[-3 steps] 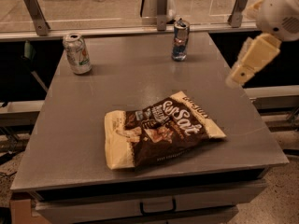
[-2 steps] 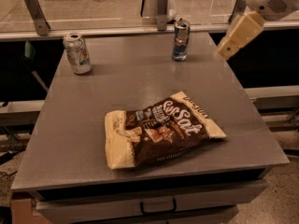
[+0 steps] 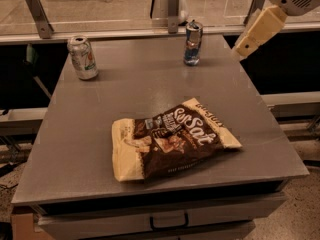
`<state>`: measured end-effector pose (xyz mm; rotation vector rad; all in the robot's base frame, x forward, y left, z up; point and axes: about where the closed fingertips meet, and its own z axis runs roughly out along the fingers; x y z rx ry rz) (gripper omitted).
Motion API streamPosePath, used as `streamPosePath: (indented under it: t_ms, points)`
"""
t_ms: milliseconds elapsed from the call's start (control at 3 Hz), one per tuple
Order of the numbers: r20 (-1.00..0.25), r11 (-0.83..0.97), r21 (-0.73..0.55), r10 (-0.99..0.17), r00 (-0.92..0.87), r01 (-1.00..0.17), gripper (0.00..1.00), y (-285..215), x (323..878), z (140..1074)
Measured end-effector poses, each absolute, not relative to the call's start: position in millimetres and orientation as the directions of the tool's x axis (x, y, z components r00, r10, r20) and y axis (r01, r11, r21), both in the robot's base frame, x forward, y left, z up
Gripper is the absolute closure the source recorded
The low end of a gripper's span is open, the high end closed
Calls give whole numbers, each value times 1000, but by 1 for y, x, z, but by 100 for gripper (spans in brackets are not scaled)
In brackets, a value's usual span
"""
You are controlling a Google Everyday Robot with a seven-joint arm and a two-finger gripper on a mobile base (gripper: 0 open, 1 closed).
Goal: Knock redbull can over
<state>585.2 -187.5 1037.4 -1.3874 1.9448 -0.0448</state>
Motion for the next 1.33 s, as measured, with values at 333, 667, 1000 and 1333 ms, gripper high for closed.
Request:
streamPosePath:
  t_ms: [333,667,1000,1333]
  points:
    - [-614,481,-382,-770,-172,-789,0,-187,608,1024]
    - [-728,578,-289,-651,-218,-763,0,-192,651,992]
    - [-801,611,-213,-556,-222,-762,0,-191,692,961]
    - [-852,581,-159,-489,-187,-798,0,-183,726,932]
